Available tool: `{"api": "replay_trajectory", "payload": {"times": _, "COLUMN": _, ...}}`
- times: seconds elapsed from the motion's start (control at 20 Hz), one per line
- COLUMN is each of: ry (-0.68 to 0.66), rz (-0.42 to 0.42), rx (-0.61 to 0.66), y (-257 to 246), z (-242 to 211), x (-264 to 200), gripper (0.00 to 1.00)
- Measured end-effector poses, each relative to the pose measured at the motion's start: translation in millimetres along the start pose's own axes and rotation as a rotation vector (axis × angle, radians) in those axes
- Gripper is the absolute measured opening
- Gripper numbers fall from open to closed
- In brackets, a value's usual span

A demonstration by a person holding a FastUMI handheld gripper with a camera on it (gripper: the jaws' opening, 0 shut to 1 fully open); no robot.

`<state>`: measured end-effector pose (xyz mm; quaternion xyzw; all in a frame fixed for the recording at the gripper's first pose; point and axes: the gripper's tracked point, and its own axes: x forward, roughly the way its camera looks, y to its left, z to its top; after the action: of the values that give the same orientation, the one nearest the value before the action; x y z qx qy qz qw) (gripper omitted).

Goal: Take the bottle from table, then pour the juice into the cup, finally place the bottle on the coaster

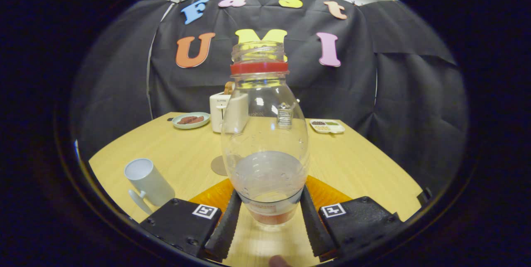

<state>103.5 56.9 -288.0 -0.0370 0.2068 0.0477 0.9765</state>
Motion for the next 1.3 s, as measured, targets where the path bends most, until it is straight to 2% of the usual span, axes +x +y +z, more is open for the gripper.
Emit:
{"api": "replay_trajectory", "payload": {"times": 0.55, "ry": -0.049, "rz": -0.09, "rx": -0.506, "y": 20.6, "z": 32.9, "x": 4.1, "gripper": 0.76}}
{"api": "replay_trajectory", "payload": {"times": 0.85, "ry": -0.09, "rz": -0.075, "rx": -0.796, "y": 51.4, "z": 19.8, "x": 7.5, "gripper": 0.76}}
{"api": "replay_trajectory", "payload": {"times": 1.05, "ry": -0.19, "rz": -0.083, "rx": -1.03, "y": 72.5, "z": 30.0, "x": 7.1, "gripper": 0.76}}
{"api": "replay_trajectory", "payload": {"times": 1.3, "ry": -0.211, "rz": -0.078, "rx": -1.149, "y": 82.8, "z": 22.6, "x": 16.6, "gripper": 0.76}}
